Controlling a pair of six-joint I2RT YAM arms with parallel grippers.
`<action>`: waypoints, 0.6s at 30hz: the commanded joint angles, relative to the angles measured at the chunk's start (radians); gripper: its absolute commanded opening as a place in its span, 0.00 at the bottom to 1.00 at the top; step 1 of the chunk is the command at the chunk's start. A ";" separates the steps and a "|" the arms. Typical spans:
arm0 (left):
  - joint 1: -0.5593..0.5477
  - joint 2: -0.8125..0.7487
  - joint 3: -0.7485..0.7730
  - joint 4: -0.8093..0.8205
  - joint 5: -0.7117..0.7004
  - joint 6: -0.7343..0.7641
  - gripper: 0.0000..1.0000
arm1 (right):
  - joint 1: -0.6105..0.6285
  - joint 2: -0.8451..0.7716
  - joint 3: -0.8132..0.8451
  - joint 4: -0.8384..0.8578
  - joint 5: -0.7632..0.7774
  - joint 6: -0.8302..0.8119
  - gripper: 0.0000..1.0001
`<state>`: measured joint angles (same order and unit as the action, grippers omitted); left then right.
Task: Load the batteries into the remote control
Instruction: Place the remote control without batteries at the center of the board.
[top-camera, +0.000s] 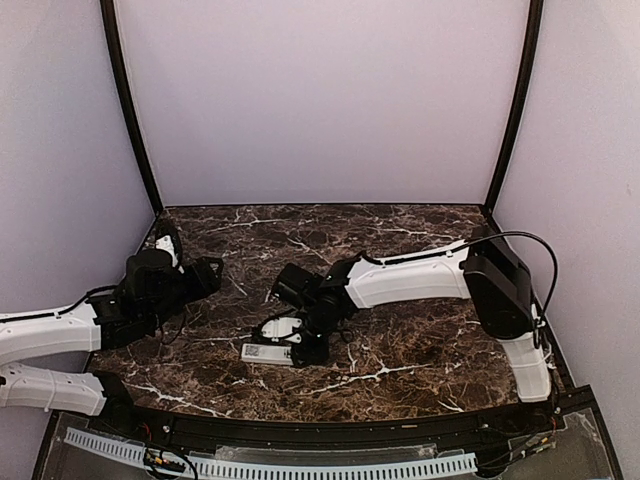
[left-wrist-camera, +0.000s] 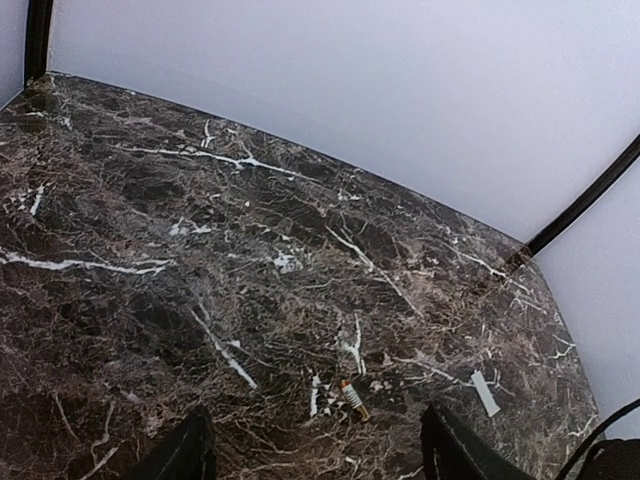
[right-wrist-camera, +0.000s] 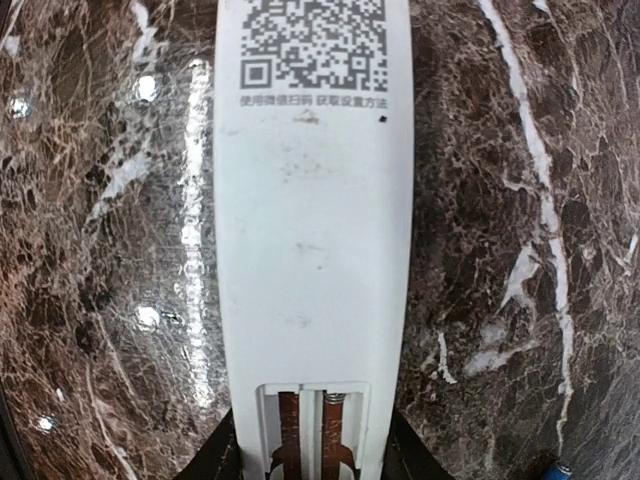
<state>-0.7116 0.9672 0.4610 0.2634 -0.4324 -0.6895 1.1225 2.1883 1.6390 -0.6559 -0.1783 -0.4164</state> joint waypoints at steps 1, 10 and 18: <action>-0.003 -0.028 -0.012 -0.124 -0.022 0.037 0.70 | 0.021 0.058 0.054 -0.144 0.082 -0.032 0.43; -0.003 -0.066 -0.012 -0.138 -0.024 0.092 0.74 | 0.023 0.082 0.152 -0.225 0.102 -0.004 0.53; -0.003 -0.135 -0.032 -0.159 -0.028 0.134 0.75 | -0.042 -0.122 0.085 -0.114 -0.009 -0.005 0.53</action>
<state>-0.7116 0.8722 0.4534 0.1394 -0.4465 -0.6033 1.1343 2.2242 1.7653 -0.8356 -0.1085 -0.4328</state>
